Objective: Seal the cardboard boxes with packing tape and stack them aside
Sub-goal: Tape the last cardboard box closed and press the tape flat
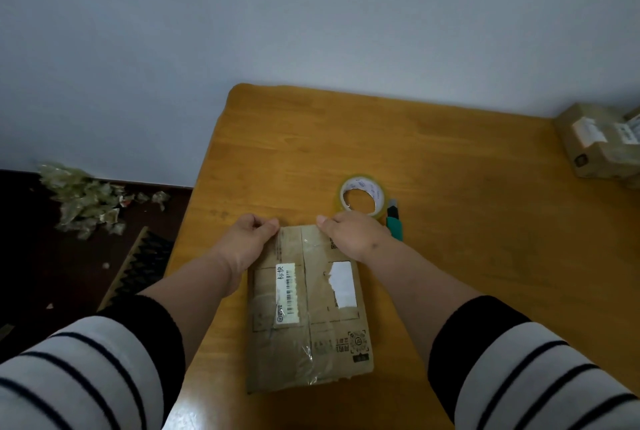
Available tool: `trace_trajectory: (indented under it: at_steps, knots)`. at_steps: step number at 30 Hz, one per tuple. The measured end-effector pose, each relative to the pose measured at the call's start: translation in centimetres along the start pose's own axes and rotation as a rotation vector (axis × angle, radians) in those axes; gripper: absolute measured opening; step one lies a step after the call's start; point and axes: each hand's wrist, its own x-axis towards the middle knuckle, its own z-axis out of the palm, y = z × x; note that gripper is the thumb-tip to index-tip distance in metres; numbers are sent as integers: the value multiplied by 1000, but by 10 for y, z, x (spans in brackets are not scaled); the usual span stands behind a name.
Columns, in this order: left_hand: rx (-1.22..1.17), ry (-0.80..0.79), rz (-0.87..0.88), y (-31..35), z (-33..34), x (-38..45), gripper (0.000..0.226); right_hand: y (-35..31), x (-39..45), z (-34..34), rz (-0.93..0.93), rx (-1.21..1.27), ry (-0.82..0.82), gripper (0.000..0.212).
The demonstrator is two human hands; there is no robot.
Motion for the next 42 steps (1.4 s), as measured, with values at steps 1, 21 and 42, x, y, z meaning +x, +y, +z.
trace_trajectory:
  at_steps: [1,21,42]
  knots:
    - [26,43,-23,0,-1,0,45,1,1,-3,42,-31,3,63]
    - [37,-185,36,36,-31,-36,81,12,-42,-43,3,319,-220,42]
    - [376,-311,42,38,-11,-16,68,46,-44,-33,185,432,-483,46]
